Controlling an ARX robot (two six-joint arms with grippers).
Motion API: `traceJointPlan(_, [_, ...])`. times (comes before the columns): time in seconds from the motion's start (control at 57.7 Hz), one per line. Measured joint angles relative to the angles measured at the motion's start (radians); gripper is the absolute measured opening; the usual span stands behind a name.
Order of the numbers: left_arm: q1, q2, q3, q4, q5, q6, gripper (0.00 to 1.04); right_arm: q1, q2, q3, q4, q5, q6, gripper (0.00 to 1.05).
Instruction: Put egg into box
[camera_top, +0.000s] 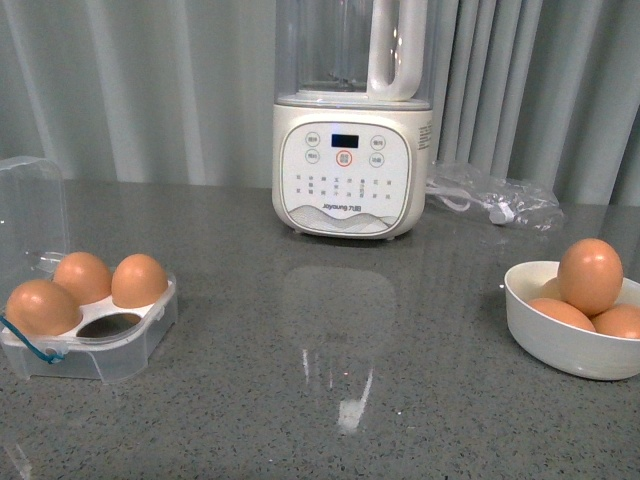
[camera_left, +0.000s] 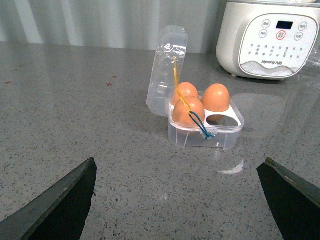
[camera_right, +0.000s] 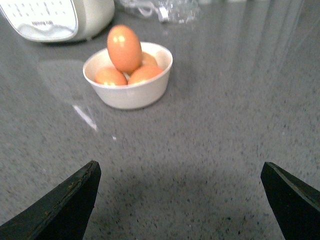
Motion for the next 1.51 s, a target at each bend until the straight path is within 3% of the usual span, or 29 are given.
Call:
traceJointPlan(0.139, [0.000,0.000,0.000,0.000,0.000,0.000,0.98,-0.089,0.111,0.054,0.140,-0.079,-0.016,0.98])
traceJointPlan(0.26, [0.000,0.000,0.000,0.000,0.000,0.000,0.98,-0.161,0.362,0.129,0.369,-0.134,-0.048,0.98])
traceJointPlan(0.416, [0.000,0.000,0.000,0.000,0.000,0.000,0.98,-0.127,0.762,0.316,0.577,-0.140,-0.161,0.98])
traceJointPlan(0.901, [0.000,0.000,0.000,0.000,0.000,0.000,0.98,-0.071,1.233,0.692,0.442,-0.214,-0.130,0.98])
traceJointPlan(1.507, [0.000,0.000,0.000,0.000,0.000,0.000,0.98,-0.025,1.343,0.731,0.423,-0.315,-0.107,0.98])
